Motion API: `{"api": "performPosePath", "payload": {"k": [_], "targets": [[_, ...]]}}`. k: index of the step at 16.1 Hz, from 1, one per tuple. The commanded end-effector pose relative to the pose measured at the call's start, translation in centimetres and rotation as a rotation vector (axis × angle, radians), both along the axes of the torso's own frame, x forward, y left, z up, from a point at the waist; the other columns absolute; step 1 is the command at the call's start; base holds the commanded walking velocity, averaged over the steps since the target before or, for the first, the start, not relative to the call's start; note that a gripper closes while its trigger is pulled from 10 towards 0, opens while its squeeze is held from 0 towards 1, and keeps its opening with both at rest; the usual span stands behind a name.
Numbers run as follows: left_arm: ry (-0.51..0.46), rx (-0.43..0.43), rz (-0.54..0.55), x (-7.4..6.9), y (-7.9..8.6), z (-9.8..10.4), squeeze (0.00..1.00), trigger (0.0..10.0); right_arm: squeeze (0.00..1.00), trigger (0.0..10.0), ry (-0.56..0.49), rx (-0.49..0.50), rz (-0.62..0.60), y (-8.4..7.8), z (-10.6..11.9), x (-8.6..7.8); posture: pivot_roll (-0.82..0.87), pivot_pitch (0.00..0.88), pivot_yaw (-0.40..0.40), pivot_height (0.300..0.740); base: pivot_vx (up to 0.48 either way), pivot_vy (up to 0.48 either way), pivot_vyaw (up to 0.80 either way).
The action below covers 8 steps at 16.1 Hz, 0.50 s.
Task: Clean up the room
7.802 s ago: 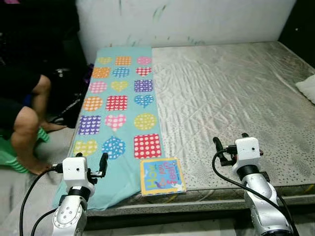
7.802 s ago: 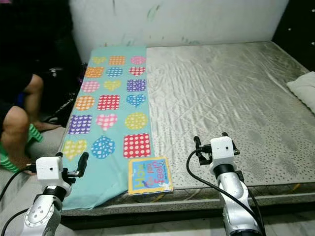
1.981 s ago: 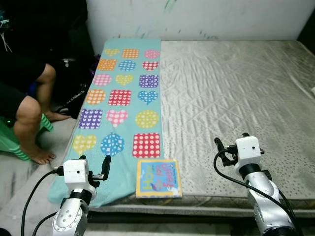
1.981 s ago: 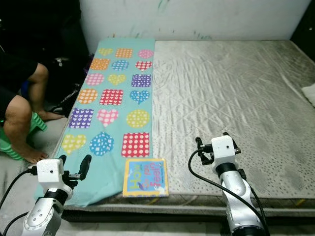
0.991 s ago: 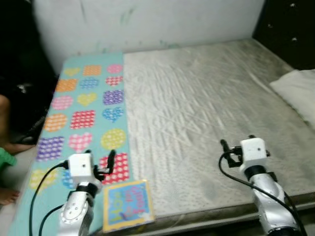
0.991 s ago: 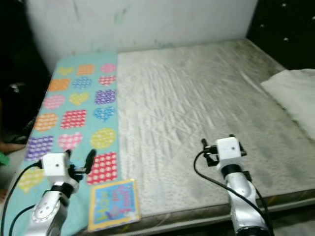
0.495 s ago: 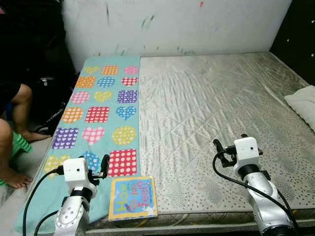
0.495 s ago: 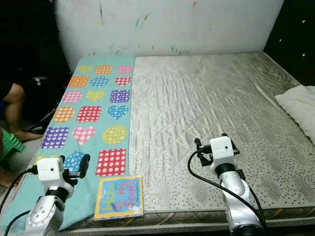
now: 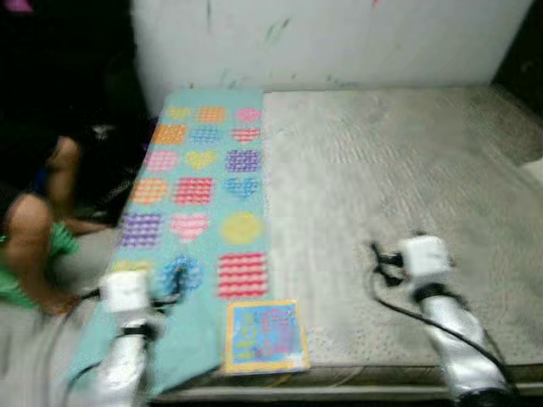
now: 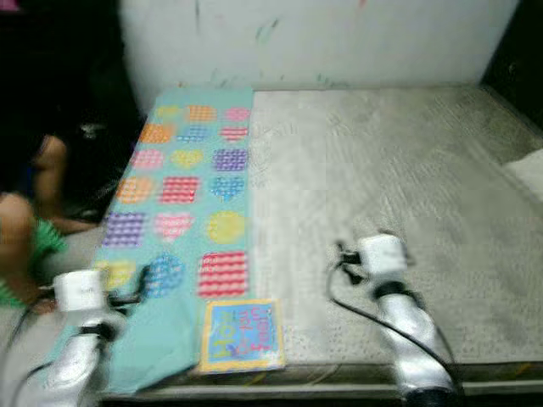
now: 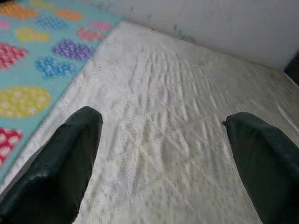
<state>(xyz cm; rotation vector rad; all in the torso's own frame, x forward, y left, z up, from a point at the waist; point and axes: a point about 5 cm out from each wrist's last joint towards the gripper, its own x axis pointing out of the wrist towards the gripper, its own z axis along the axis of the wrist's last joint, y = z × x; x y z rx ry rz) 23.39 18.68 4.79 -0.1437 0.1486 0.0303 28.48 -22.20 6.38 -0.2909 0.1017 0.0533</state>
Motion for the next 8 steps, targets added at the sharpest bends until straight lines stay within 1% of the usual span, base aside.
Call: {"api": "performPosePath", "payload": {"k": [1,3,4,7,8], "targets": [[0.01,0.015,0.015,-0.2,0.8,-0.1,0.0,10.0,0.0,10.0,-0.025,0.013,0.018,0.6,0.5,0.3,-0.15,0.05,0.015,0.74,0.0,0.0,0.0],[0.004,0.009,0.003,-0.2,0.7,0.0,0.0,10.0,0.0,10.0,-0.029,0.01,0.027,0.9,0.6,0.4,-0.15,0.052,0.013,0.74,0.0,0.0,0.0],[0.005,0.009,0.0,-0.2,0.7,0.0,0.0,10.0,0.0,10.0,-0.022,0.037,0.035,1.1,0.7,0.5,-0.15,0.052,0.013,0.74,0.0,0.0,0.0],[0.004,0.006,0.001,-0.3,0.8,0.1,0.0,10.0,0.0,10.0,-0.043,0.055,0.035,1.4,1.0,0.6,-0.14,0.059,0.015,0.74,0.0,0.0,0.0],[0.004,0.007,-0.001,-0.3,0.9,0.2,0.0,10.0,0.0,10.0,-0.054,0.088,0.03,1.7,1.2,0.6,-0.14,0.062,0.017,0.74,0.0,0.0,0.0]]}}
